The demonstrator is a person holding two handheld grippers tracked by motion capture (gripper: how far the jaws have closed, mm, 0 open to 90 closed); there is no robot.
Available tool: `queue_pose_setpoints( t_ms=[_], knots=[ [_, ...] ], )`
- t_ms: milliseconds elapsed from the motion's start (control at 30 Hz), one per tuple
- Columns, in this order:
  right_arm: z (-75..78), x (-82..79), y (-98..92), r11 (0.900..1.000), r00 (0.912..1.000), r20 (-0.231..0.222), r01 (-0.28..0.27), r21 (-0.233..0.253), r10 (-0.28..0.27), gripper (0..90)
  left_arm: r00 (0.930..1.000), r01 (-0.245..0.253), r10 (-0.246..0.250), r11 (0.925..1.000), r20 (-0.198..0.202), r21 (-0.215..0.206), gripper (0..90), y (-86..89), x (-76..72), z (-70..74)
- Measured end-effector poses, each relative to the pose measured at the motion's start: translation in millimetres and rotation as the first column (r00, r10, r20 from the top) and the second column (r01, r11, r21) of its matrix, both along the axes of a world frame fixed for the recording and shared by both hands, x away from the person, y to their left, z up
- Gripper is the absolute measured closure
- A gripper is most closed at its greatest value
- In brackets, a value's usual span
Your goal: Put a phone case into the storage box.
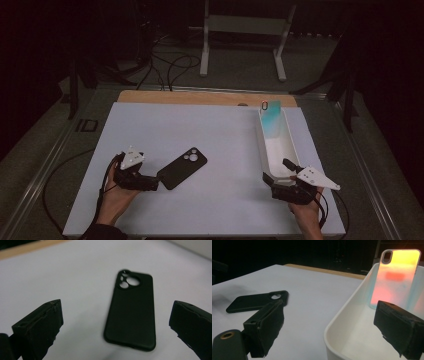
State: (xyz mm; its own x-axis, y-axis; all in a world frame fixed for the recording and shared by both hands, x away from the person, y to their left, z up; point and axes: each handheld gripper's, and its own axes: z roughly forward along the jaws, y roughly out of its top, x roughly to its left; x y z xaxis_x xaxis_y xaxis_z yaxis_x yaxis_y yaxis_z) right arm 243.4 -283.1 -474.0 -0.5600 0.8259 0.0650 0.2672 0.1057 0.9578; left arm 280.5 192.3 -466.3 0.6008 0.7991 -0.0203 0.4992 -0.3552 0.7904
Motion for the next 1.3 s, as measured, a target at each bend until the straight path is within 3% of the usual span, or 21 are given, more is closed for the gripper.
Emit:
queue_pose_setpoints(
  t_ms=[167, 733, 933, 1300],
  knots=[
    [-0.2, 0.0, 0.1, 1.000, 1.0000, -0.001, 0.002, -0.002, -0.002, 9.2, 0.9986, 0.026, -0.024, 0.9989, -0.046, 0.040, 0.0, -11.7, 11.9, -4.3],
    [-1.4, 0.4, 0.8, 1.000, 1.0000, -0.007, -0.001, -0.007, 0.001, 9.2, 0.9874, 0.075, -0.063, 0.9940, -0.146, 0.080, 0.0, -36.6, 38.1, -21.9],
    [-1.7, 0.6, 1.1, 1.000, 1.0000, -0.010, -0.001, -0.007, 0.001, 9.2, 0.9776, 0.111, -0.084, 0.9852, -0.193, 0.131, 0.0, -45.3, 43.1, -30.4],
    [-2.2, 0.8, 1.0, 1.000, 0.9999, -0.011, -0.001, -0.012, 0.001, 9.2, 0.9609, 0.150, -0.103, 0.9741, -0.257, 0.169, 0.5, -58.8, 50.6, -43.4]
  ],
)
